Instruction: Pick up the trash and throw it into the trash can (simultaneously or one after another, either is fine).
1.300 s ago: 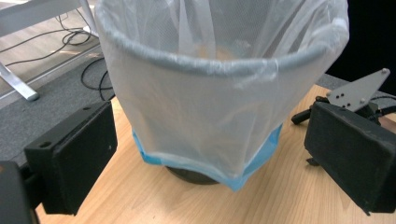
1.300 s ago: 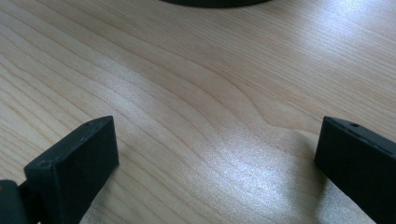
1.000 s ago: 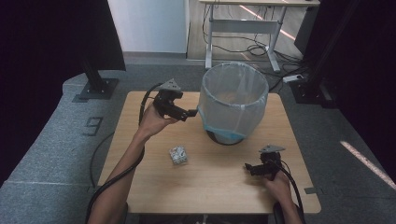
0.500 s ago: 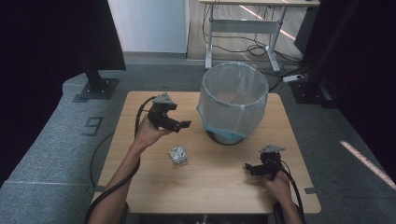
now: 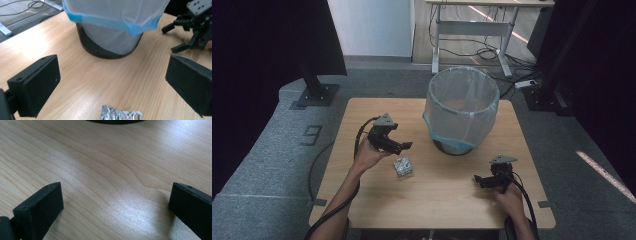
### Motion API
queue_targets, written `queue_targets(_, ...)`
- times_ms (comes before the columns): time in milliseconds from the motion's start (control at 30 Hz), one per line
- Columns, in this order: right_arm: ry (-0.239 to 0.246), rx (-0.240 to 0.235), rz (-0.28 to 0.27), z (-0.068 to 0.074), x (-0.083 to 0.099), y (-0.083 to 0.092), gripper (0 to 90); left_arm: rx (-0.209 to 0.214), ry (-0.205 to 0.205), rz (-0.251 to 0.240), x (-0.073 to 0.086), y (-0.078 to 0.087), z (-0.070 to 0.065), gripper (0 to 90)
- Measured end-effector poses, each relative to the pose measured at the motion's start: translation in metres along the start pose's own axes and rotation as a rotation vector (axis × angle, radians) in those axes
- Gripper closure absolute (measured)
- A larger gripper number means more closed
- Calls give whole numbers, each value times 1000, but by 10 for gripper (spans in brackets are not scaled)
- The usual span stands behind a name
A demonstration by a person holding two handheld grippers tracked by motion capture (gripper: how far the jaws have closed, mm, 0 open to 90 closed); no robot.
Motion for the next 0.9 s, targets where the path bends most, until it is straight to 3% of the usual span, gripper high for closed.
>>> queue_targets(300,-2,0,1,0,0,0,0,-6,-23,47,33,-9,-7,0)
queue_targets(900,-2,0,1,0,0,0,0,6,-3,105,83,-20,-15,0)
Point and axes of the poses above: each handheld gripper's, and its own axes: y roughly backward along the jaws, x roughly out of its underside, z roughly to its left, the point moved 3 cm from there along -y, roughly forward along the jaws, and after that the axes turned 15 degrees about -z, right-handed, at the moved point
